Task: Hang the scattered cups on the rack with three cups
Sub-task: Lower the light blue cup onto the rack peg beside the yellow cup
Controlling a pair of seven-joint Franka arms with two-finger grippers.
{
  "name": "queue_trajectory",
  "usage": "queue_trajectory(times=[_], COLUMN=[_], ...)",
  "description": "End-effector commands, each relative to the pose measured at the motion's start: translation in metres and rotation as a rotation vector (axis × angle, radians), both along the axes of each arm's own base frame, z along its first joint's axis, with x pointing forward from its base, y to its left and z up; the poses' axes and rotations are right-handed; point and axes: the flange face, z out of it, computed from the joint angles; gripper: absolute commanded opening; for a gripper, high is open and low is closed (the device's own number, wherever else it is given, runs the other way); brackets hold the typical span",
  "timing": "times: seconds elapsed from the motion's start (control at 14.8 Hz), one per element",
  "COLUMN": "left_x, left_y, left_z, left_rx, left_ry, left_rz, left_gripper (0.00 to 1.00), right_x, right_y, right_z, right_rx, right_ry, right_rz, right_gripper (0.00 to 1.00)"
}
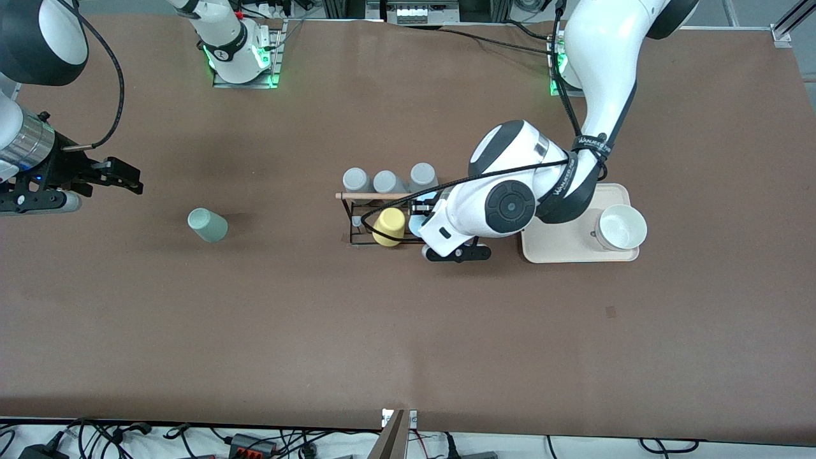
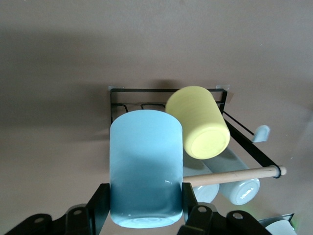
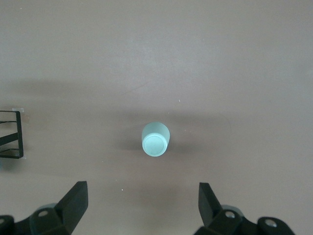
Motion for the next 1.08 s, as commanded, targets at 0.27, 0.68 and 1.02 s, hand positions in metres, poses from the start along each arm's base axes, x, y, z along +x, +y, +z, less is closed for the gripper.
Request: queue_trajectory(times=[0.27, 0.68, 1.02], left_x=[-0.006, 0.002, 0.007], left_y=[-0.004, -0.001, -0.002], left_z=[-0.025, -0.051, -0.064], left_rx=[0.006, 0.002, -0.006], left_ry=[0.041, 0.030, 0.014], left_rz=[-0.052, -0.059, -0.042], left_gripper=[0.16, 0.17, 0.18], right_x=[0.001, 0.001, 0.001], right_y=[-0.003, -0.004, -0.006], right_z=[0.001, 0.001, 0.001], right_rx=[-0.002, -0.002, -0.002], right_ry=[0.007, 0.007, 0.009], right_rz=[-0.005, -0.008, -0.010], right_gripper=[1.00, 1.00, 1.00])
